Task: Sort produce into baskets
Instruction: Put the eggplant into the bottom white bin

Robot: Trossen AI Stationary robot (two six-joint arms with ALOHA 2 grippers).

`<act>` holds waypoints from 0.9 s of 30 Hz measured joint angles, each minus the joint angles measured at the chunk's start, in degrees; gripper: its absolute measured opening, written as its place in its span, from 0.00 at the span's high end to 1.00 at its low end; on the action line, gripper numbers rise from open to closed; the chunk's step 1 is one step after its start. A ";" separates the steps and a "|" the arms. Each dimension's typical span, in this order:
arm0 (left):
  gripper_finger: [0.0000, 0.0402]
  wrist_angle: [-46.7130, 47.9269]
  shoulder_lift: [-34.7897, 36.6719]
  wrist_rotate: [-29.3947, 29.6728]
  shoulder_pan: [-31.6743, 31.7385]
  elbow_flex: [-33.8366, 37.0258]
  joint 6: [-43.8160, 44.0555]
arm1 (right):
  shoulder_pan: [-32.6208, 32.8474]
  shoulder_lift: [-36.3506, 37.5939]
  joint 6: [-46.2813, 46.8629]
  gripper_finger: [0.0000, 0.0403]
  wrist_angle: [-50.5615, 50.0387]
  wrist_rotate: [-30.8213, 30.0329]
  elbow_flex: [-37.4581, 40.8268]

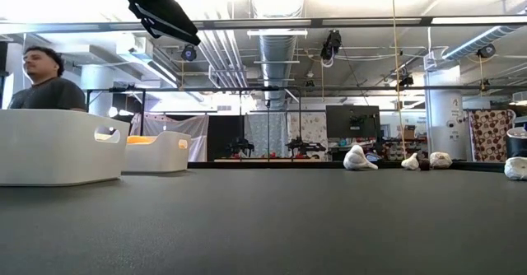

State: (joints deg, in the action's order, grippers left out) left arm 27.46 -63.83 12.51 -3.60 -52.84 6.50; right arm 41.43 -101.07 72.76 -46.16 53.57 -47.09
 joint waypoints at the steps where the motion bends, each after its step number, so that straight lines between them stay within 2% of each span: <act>1: 0.60 0.02 0.01 0.00 0.00 0.00 0.00 | 0.00 -0.30 -0.24 0.51 0.32 0.13 0.00; 13: 0.60 0.01 0.01 0.00 0.00 0.02 0.00 | 0.37 -2.52 -1.60 0.68 0.66 -0.10 -0.05; 27: 0.60 -0.01 0.06 0.00 0.00 0.02 0.00 | 0.22 -2.41 -0.61 0.86 -2.00 -3.67 -0.02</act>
State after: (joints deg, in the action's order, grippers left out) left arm 27.44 -63.77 12.51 -3.60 -52.82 6.50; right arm 41.65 -103.48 72.14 -48.16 49.90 -47.11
